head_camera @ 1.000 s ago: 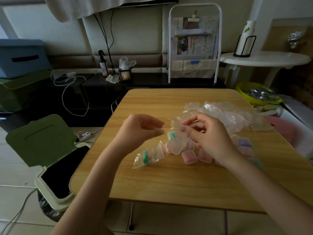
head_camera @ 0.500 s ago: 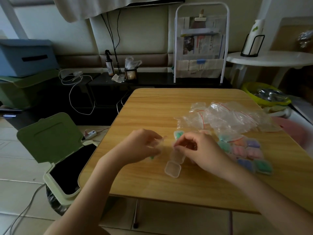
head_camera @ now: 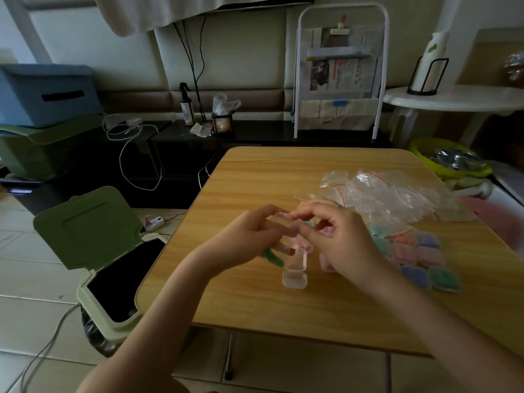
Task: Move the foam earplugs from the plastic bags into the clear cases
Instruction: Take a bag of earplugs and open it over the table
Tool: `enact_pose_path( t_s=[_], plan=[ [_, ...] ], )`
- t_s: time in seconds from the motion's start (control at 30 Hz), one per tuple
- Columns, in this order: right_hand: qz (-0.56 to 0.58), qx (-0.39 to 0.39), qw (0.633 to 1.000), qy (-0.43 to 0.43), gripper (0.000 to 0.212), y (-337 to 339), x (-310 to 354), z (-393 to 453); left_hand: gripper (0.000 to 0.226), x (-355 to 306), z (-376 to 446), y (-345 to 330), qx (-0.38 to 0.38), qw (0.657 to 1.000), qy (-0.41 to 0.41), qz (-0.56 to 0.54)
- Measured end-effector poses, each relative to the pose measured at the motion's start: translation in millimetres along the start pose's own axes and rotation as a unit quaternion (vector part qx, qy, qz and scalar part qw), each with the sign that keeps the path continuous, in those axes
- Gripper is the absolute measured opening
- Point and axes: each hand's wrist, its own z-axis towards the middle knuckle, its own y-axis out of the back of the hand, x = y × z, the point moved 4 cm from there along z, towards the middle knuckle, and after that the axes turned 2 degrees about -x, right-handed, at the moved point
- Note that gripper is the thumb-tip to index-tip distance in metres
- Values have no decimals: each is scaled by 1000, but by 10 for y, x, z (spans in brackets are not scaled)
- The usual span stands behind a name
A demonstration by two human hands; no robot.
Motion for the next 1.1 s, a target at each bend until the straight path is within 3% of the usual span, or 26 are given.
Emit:
enact_pose_path(
  t_s=[0.07,0.17,0.23,0.33,0.4,0.43,0.6,0.8,0.93,1.1],
  plan=[
    [38,-5,999,-38,15,10,-43,10,27,-7,18,12,-3,1000,0,-23],
    [70,-73,991,-85,12,86,-154,56,26,-33,26,65,-35,998,-5,-44],
    [123,-129,977,-113,11,151,-217,82,20,-53,40,120,-104,992,-14,-75],
    [167,-199,954,-153,8,248,-285,81,13,-31,56,234,-266,956,-52,-114],
    [170,-224,947,-157,5,282,-292,59,10,-52,28,298,-360,927,-95,-55],
    [150,-228,951,-143,5,282,-276,50,11,-77,13,288,-371,921,-117,-35],
    [56,-158,982,-92,12,96,-104,-6,17,-228,22,-80,-192,965,-167,-70],
    [25,-157,982,-97,24,72,-73,-1,18,-149,89,-124,-198,967,-104,-120],
    [3,-120,988,-96,25,74,-41,2,12,-125,127,-135,-131,976,-53,-164],
    [-17,-79,994,-70,23,108,-63,45,12,-116,127,-152,-107,972,-38,-205]
  ],
)
